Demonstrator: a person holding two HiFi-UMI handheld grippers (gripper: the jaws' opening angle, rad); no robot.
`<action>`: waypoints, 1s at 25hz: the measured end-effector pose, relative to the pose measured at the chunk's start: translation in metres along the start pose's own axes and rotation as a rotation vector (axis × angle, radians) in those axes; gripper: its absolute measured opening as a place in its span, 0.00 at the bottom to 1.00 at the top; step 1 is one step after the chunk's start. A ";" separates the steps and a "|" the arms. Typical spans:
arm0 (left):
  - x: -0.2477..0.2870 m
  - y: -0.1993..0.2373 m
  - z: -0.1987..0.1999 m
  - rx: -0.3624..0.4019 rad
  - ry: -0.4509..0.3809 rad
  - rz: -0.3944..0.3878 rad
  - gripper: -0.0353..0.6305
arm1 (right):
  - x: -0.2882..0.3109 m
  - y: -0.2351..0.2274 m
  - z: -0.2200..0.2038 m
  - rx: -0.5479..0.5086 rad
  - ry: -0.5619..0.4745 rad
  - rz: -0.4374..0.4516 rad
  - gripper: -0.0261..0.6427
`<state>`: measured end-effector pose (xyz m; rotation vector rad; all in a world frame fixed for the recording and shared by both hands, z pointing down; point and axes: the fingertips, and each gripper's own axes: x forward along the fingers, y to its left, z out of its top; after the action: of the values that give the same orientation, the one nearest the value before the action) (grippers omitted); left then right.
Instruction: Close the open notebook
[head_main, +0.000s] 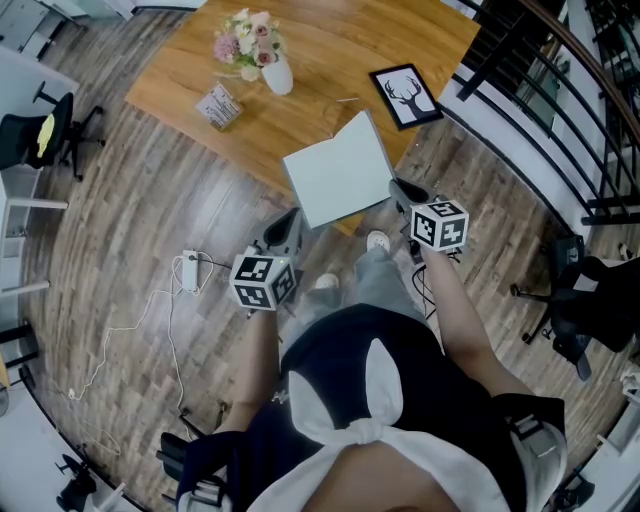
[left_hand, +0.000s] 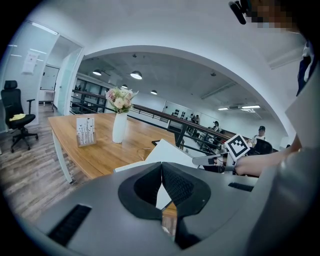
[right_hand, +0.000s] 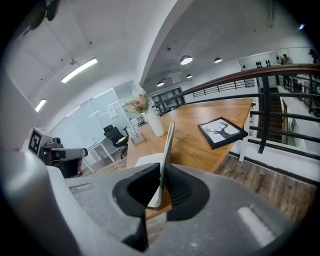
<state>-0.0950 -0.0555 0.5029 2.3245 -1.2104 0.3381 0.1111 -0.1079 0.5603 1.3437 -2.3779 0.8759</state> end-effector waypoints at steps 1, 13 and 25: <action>-0.001 0.000 0.000 -0.001 -0.001 0.001 0.08 | 0.000 0.002 0.000 0.001 -0.003 0.004 0.08; -0.017 -0.001 -0.003 -0.010 -0.021 0.008 0.08 | 0.000 0.029 0.003 -0.015 -0.016 0.045 0.08; -0.030 0.001 -0.009 -0.023 -0.024 0.032 0.08 | 0.005 0.051 0.004 -0.039 -0.014 0.094 0.08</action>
<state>-0.1130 -0.0305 0.4984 2.2978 -1.2580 0.3062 0.0653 -0.0942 0.5411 1.2361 -2.4734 0.8429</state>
